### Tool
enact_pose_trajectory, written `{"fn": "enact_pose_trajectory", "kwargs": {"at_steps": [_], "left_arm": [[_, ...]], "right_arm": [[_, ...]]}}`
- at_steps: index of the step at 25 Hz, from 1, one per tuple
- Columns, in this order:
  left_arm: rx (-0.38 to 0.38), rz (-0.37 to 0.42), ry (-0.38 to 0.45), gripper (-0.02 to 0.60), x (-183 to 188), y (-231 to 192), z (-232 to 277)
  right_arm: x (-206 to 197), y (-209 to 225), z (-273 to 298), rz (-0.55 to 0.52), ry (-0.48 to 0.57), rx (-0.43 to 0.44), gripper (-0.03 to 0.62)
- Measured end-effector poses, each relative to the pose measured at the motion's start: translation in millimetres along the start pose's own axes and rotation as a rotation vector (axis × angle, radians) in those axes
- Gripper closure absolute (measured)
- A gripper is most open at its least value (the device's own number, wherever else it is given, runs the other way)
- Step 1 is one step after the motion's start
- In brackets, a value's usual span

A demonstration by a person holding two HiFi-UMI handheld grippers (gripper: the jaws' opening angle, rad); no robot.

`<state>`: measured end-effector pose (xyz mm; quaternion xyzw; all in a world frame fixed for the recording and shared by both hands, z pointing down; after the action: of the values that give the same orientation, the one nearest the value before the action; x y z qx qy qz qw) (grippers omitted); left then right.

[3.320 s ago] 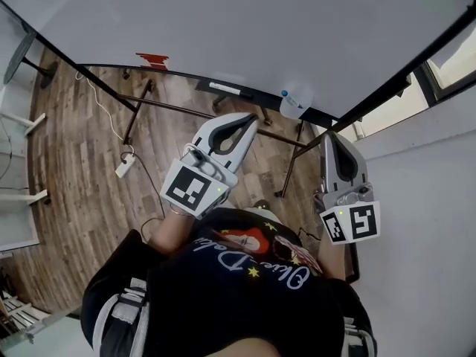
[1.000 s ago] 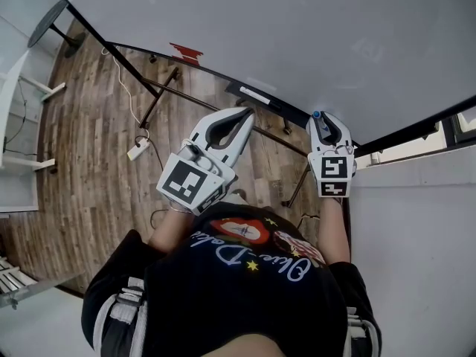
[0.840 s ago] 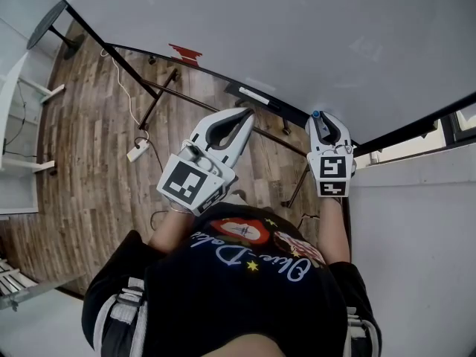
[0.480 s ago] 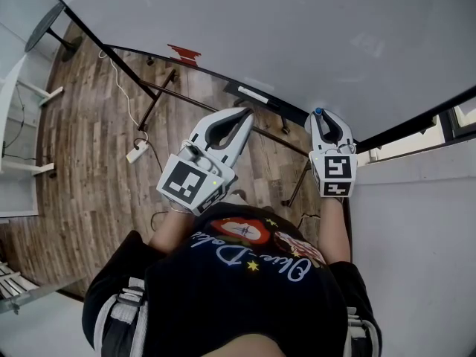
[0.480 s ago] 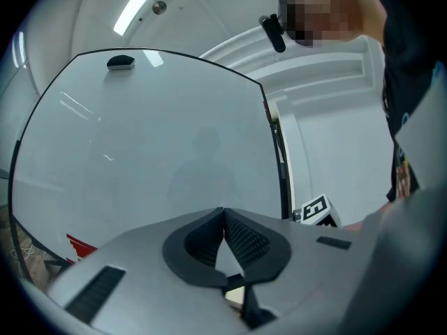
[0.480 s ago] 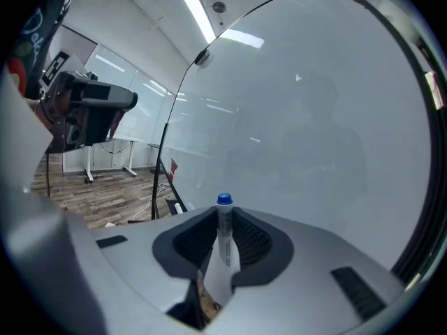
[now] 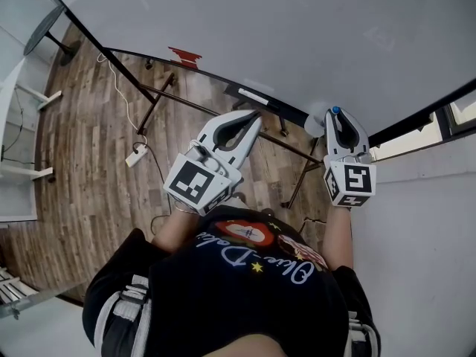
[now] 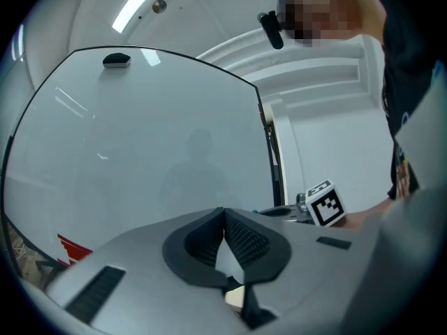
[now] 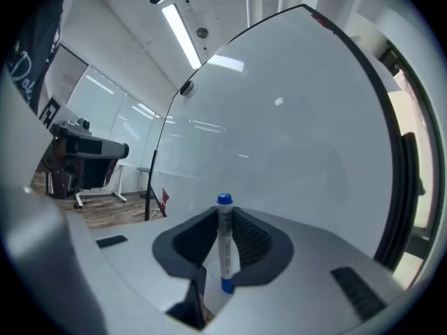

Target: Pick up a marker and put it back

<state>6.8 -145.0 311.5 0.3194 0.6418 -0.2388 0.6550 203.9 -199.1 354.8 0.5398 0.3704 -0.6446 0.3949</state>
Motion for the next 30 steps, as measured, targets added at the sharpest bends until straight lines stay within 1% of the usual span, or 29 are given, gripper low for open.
{"fn": "enact_pose_trajectory", "kwargs": {"at_steps": [6, 9, 13, 19, 24, 30], "left_arm": [[-0.025, 0.000, 0.018, 0.578, 3, 1, 4], [-0.033, -0.007, 0.022, 0.578, 3, 1, 8], [-0.044, -0.014, 0.018, 0.578, 1, 2, 15], [-0.055, -0.010, 0.011, 0.578, 1, 3, 21], [-0.065, -0.006, 0.008, 0.578, 0, 5, 25], [-0.081, -0.017, 0.004, 0.578, -3, 8, 27]], "right_arm": [[34, 7, -25, 0.049, 0.099, -0.021, 0.528], [49, 8, -40, 0.076, 0.138, -0.015, 0.528], [56, 14, -61, 0.113, 0.196, -0.016, 0.528], [62, 22, -93, 0.165, 0.228, -0.057, 0.528], [65, 25, -115, 0.182, 0.252, -0.092, 0.529], [59, 29, -127, 0.203, 0.246, -0.131, 0.528]]}}
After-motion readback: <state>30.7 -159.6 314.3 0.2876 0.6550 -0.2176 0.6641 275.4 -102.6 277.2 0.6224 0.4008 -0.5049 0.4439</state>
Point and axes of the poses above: the fingertips, and each gripper's own axes: z forward along the fingers, y to its right, x out of its top, the point moved 4 cm from there along -z, backward along the fingers, and after that the axes turned 8 degrees about z, right-handed, at the moved point
